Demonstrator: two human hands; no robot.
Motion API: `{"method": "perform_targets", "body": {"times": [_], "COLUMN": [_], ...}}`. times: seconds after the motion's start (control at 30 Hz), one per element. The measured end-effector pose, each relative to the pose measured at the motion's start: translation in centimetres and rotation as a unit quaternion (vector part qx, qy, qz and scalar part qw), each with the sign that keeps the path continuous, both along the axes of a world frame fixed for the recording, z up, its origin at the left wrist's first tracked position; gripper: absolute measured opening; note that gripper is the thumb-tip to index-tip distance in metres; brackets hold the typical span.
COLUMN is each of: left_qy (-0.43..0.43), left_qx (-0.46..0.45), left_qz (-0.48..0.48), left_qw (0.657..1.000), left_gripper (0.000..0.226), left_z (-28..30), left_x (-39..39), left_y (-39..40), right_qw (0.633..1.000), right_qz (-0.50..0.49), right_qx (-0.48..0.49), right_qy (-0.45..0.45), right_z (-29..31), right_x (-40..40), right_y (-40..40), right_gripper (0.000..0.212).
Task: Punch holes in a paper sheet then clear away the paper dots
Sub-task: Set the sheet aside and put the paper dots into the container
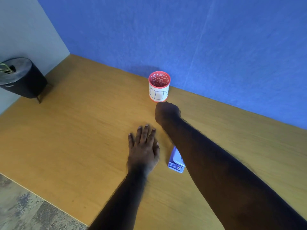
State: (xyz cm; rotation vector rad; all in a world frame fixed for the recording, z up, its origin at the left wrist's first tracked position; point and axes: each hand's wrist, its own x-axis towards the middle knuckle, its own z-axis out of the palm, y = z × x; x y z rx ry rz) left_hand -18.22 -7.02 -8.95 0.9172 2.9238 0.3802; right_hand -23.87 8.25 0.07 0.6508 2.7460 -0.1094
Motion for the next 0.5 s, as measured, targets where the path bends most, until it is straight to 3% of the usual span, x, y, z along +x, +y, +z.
{"method": "perform_targets", "body": {"times": [0.17, 0.37, 0.5], "left_qy": [-0.005, -0.015, -0.011], "left_qx": [-0.004, -0.001, -0.005], "left_qz": [0.000, -0.003, -0.003], "left_qw": [1.000, 1.000, 1.000], "left_gripper": [0.058, 0.058, 0.058], "left_z": [0.1, 0.4, 0.4], "left_x": [0.0, 0.2, 0.1], "left_y": [-0.1, 0.0, -0.1], "right_qw": [0.998, 0.967, 0.969], "right_qz": [-0.026, -0.057, -0.098], "right_qx": [-0.056, -0.090, -0.074], "right_qy": [0.023, 0.233, 0.213], "right_z": [-0.2, 4.9, 7.7], "right_x": [0.6, -1.3, -4.2], "right_y": [0.2, 2.6, 4.4], "right_gripper": [0.023, 0.030, 0.030]}}
